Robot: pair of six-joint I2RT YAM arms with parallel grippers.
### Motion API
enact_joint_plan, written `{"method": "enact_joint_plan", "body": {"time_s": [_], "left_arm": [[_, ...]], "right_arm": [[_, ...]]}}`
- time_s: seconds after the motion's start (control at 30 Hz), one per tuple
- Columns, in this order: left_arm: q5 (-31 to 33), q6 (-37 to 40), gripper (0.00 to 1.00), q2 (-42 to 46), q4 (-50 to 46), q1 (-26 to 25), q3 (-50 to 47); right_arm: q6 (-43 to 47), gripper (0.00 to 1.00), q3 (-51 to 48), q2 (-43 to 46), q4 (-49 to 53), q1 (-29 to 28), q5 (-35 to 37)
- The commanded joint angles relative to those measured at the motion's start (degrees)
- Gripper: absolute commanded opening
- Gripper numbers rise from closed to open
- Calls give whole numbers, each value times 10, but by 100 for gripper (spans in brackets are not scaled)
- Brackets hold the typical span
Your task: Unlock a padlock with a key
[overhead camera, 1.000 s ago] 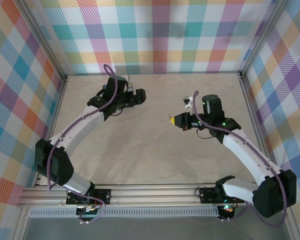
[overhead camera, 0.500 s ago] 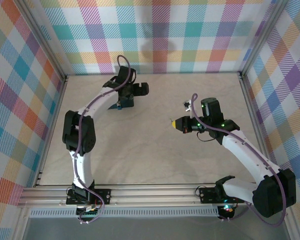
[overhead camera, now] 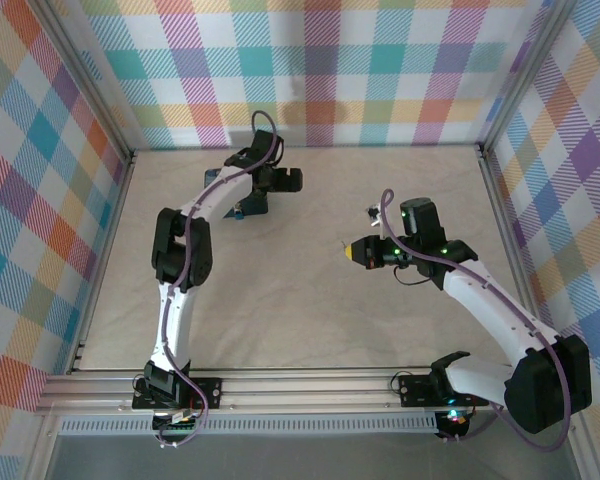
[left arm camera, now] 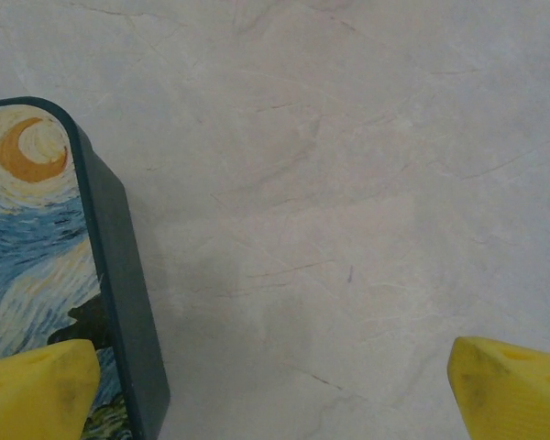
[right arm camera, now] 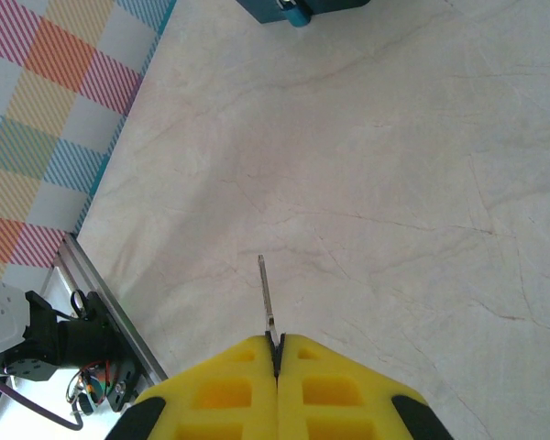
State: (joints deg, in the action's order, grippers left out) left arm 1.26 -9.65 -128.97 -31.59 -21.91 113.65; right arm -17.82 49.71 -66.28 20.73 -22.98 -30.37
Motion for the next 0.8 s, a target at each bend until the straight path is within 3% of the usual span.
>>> {"method": "enact_joint_plan", "body": {"time_s": [0.0, 0.33, 0.77], "left_arm": [[23, 12, 97, -12, -23, 5, 26], [50, 9, 97, -29, -43, 8, 38], [8, 12, 93, -27, -47, 8, 12]], "right_arm": [[-5, 0, -6, 0, 6, -4, 4], [-6, 0, -7, 1, 8, -4, 7], [-2, 0, -7, 4, 19, -4, 19]]}}
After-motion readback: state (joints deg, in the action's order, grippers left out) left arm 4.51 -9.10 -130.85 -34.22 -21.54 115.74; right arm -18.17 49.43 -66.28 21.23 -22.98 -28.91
